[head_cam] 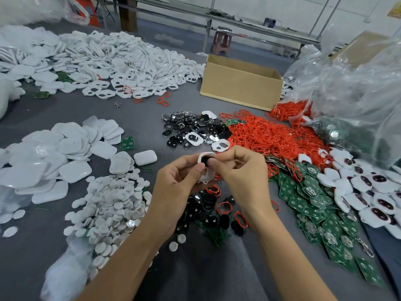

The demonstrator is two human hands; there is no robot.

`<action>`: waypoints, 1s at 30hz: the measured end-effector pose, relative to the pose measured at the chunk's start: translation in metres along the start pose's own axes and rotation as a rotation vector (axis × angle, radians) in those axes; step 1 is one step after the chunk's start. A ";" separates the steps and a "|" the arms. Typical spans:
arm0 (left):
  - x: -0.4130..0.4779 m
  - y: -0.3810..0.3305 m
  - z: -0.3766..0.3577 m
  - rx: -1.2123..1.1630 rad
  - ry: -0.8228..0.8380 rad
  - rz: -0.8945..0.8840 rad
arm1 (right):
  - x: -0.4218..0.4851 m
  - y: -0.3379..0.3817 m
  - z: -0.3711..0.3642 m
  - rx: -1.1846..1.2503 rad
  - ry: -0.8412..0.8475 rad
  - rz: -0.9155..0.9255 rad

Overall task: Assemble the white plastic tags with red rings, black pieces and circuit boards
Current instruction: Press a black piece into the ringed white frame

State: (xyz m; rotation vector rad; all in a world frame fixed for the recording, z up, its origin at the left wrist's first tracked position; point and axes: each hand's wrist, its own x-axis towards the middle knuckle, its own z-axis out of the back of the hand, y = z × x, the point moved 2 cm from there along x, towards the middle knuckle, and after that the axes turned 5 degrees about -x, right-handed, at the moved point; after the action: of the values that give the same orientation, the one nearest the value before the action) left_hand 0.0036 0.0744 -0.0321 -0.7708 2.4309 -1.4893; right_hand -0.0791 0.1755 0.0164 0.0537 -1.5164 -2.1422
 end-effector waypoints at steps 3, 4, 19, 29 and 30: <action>0.000 -0.002 0.000 -0.025 -0.007 0.000 | 0.000 -0.002 -0.002 -0.051 -0.036 0.026; 0.000 -0.003 0.000 -0.035 -0.006 0.003 | 0.000 -0.002 -0.002 -0.052 -0.028 0.032; -0.001 -0.012 -0.004 -0.194 0.091 0.028 | 0.008 -0.003 0.014 -0.085 -0.023 0.564; -0.010 -0.024 -0.012 0.236 0.025 -0.308 | -0.003 -0.024 0.009 -0.262 -0.198 0.842; -0.012 -0.025 -0.014 0.280 0.014 -0.337 | -0.003 -0.025 0.009 -0.264 -0.208 0.846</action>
State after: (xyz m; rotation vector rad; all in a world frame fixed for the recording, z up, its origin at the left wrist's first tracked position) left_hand 0.0163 0.0821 -0.0053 -1.1475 2.1087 -1.9053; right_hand -0.0890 0.1907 -0.0037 -0.7795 -1.0527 -1.6398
